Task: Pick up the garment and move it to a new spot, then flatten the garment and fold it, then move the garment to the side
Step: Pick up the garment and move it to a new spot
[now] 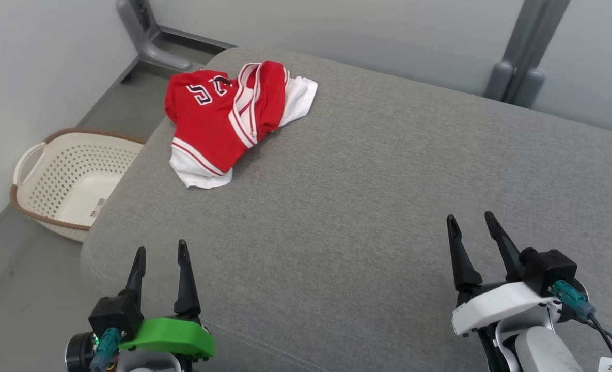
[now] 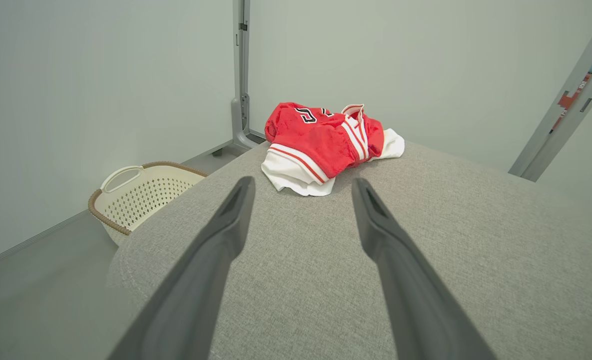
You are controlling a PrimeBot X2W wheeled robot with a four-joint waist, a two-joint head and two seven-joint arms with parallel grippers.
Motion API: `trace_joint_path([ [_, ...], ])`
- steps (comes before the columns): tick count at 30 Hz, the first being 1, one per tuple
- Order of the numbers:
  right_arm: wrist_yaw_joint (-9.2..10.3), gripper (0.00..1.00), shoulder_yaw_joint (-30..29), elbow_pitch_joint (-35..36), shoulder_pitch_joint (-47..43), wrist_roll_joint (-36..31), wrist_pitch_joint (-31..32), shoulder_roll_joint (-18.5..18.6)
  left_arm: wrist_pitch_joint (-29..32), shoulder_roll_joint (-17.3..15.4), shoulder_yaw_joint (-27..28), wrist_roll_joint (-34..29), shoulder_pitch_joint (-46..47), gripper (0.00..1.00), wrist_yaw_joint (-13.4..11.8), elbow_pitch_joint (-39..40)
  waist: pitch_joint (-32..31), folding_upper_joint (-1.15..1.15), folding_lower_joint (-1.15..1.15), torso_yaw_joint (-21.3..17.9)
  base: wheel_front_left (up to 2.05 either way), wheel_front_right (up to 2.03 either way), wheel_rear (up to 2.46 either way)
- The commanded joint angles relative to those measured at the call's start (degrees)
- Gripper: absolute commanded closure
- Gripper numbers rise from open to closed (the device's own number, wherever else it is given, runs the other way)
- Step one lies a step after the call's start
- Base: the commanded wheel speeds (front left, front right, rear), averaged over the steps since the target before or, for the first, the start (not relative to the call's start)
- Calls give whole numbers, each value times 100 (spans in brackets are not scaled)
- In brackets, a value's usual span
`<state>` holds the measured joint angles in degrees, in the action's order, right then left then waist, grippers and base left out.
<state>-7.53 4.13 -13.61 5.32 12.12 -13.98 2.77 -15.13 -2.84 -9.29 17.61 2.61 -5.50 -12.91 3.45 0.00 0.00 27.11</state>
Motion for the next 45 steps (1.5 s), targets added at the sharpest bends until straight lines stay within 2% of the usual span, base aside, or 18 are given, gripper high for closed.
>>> trace_joint_path([
  [1, 8, 0, 16, -25, 80, -18, -27, 22, -1, -11, 21, 25, -4, 0, -6, 31, 79, 0, 0, 362, 0, 0, 0],
  [8, 8, 0, 111, -29, 201, -27, 10, 23, -1, -11, 56, 56, 15, 0, -31, 44, 172, 0, 0, 333, 0, 0, 0],
  [13, 8, 0, 110, 41, 408, -79, -20, 24, -1, -38, 321, -83, 314, 0, 43, 115, 369, 0, 0, 159, 0, 0, 0],
  [16, 8, 0, 86, 118, 547, -194, -13, 23, -1, -234, 481, -227, 664, 0, 153, 168, 542, 0, 0, -14, 0, 0, 0],
  [21, 8, 0, -11, 266, 769, -428, 91, 24, 139, -881, 540, -287, 1830, 0, 645, -44, 884, 0, 0, -388, 0, 0, 0],
  [24, 8, 0, -107, 405, 881, -604, 183, 24, 496, -1263, 517, -348, 2687, 0, 881, -400, 1096, 0, 0, -627, 0, 0, 0],
  [30, 8, 0, -231, 751, 1089, -844, 381, 22, 1411, -1796, 418, -196, 4047, 0, 1152, -1434, 1583, 0, 0, -1146, 0, 0, 0],
  [34, 8, 0, -294, 980, 1147, -962, 510, 22, 1903, -1889, 314, -25, 4538, 0, 1224, -2137, 1901, 0, 0, -1396, 0, 0, 0],
  [37, 7, 0, -334, 1131, 1153, -1058, 592, 21, 2209, -1839, 122, 218, 4678, 0, 1274, -2560, 2080, 0, 0, -1485, 0, 0, 0],
  [45, 8, 0, -422, 1438, 1109, -1215, 735, 20, 2878, -1842, -861, 1228, 4544, 0, 1295, -3006, 2410, 0, 0, -1521, 0, 0, 0],
])
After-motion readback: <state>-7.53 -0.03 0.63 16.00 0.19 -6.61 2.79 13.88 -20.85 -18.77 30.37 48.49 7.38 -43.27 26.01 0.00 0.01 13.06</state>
